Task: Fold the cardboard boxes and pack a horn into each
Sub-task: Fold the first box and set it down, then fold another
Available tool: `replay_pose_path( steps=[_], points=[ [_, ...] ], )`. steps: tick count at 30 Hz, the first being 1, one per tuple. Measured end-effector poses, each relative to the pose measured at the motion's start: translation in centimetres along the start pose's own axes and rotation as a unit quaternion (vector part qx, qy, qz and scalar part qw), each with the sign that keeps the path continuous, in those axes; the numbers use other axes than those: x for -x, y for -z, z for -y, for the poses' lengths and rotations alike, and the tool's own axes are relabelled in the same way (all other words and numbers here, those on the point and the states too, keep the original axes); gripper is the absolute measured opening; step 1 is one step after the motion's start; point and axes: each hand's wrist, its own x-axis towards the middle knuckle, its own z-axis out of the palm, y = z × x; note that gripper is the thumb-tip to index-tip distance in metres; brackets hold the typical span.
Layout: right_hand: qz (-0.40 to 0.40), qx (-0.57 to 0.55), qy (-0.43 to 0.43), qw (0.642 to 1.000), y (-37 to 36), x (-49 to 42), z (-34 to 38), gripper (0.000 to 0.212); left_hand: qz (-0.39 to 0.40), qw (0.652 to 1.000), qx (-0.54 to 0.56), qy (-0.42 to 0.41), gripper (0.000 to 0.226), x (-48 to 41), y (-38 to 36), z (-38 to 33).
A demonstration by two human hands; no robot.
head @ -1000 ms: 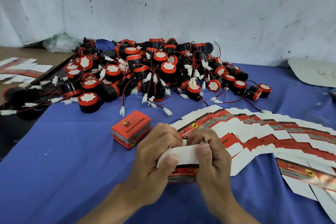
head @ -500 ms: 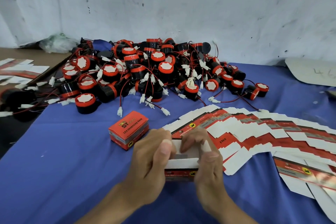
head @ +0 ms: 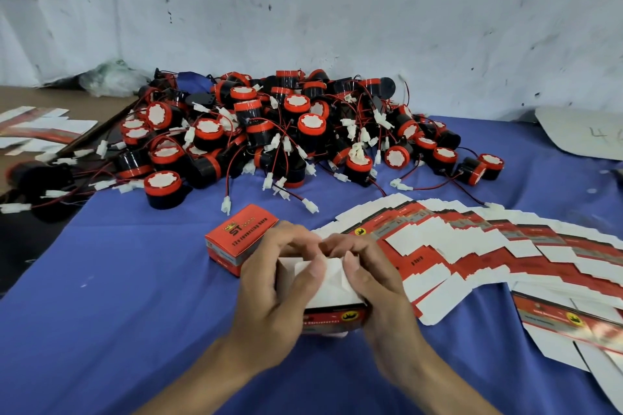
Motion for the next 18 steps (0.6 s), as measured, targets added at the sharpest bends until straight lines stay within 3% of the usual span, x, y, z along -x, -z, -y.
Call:
replay_pose_path(
  steps=[5, 8, 12, 15, 18],
  points=[
    [-0.054, -0.009, -0.045, 0.997, -0.34, 0.43, -0.59, 0.010, 0.008, 0.997, 0.008, -0.071, 0.023, 0.48, -0.23, 0.12],
    [-0.056, -0.015, -0.051, 0.997, -0.51, 0.49, -0.37, 0.020, -0.007, 0.993, -0.008, -0.117, 0.034, 0.63, -0.03, -0.01],
    [-0.052, 0.000, -0.030, 0.998, -0.84, 0.62, -0.28, 0.040, -0.035, 0.993, -0.007, -0.109, 0.033, 0.61, 0.46, -0.24],
    [-0.087, 0.003, -0.018, 0.996, -1.02, 0.75, -0.55, 0.045, 0.001, 0.995, -0.073, -0.074, 0.027, 0.20, 0.59, -0.50],
    [-0.099, 0.003, -0.011, 0.995, -0.87, 0.65, -0.79, 0.020, 0.030, 0.992, -0.117, -0.047, 0.015, 0.07, 0.48, -0.46]
  ],
)
